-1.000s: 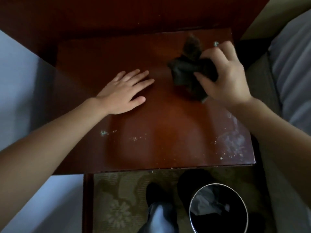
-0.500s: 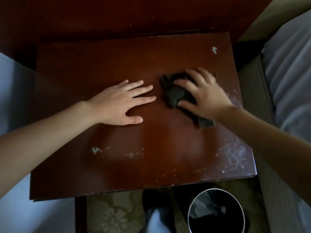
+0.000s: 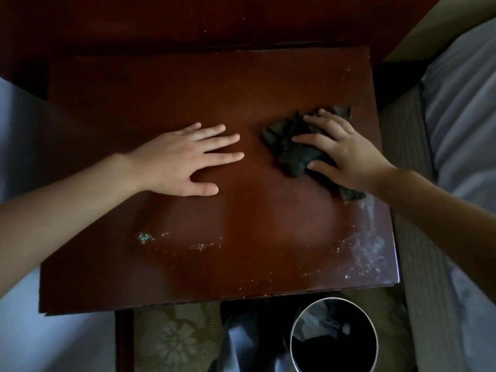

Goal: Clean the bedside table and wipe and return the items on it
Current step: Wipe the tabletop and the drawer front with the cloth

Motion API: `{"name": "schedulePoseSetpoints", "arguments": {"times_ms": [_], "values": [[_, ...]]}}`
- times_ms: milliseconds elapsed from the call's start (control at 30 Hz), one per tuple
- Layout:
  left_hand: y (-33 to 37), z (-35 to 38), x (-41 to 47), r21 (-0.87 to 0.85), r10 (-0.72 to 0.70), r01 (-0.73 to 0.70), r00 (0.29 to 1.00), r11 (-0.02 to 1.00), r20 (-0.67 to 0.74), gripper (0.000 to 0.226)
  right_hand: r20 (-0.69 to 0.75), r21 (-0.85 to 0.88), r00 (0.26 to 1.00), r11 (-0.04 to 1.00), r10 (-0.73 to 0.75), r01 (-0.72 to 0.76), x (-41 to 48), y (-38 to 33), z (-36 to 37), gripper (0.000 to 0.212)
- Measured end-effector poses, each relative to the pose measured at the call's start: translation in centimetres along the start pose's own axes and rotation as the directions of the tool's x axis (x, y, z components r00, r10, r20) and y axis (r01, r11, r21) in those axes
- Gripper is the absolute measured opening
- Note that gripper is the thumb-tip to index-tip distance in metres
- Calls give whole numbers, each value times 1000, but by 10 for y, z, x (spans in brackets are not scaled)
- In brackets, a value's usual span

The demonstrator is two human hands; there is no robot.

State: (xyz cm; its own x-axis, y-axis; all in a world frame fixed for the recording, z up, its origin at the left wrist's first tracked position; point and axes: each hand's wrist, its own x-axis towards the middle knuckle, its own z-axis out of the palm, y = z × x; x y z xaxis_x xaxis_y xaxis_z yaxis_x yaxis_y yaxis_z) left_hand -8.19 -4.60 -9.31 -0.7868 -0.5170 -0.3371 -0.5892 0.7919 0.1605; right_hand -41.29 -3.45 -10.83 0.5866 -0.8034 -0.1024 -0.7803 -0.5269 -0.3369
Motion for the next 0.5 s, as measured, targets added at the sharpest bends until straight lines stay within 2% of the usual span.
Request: {"name": "schedulePoseSetpoints", "arguments": {"times_ms": [100, 167, 233, 300, 367, 433, 500], "values": [[0, -3, 0, -63, -26, 26, 1000, 998, 5, 68, -111, 20, 992, 998, -56, 58, 9, 7, -19, 42], [1, -10, 2, -87, -32, 29, 999, 996, -24, 63, -256, 75, 967, 997, -12, 33, 22, 17, -38, 39], [-6, -16, 12, -75, 4, -8, 998, 997, -56, 61, -338, 83, 941, 997, 29, -1, 38, 34, -56, 39], [-19, -23, 33, -41, 82, -84, 995, 996, -53, 62, -320, 39, 947, 999, 22, -10, 54, 55, -64, 44], [-31, -26, 58, 4, 163, -163, 985, 987, -49, 63, -228, 4, 973, 1000, 24, -24, 66, 76, -54, 54], [-39, -26, 80, 91, 211, -205, 975, 975, -64, 64, -166, 41, 985, 998, 56, -49, 79, 86, -41, 63], [-45, -31, 96, 131, 276, -265, 959, 955, -72, 63, -174, 82, 982, 995, 69, -55, 77, 88, -32, 62]]}}
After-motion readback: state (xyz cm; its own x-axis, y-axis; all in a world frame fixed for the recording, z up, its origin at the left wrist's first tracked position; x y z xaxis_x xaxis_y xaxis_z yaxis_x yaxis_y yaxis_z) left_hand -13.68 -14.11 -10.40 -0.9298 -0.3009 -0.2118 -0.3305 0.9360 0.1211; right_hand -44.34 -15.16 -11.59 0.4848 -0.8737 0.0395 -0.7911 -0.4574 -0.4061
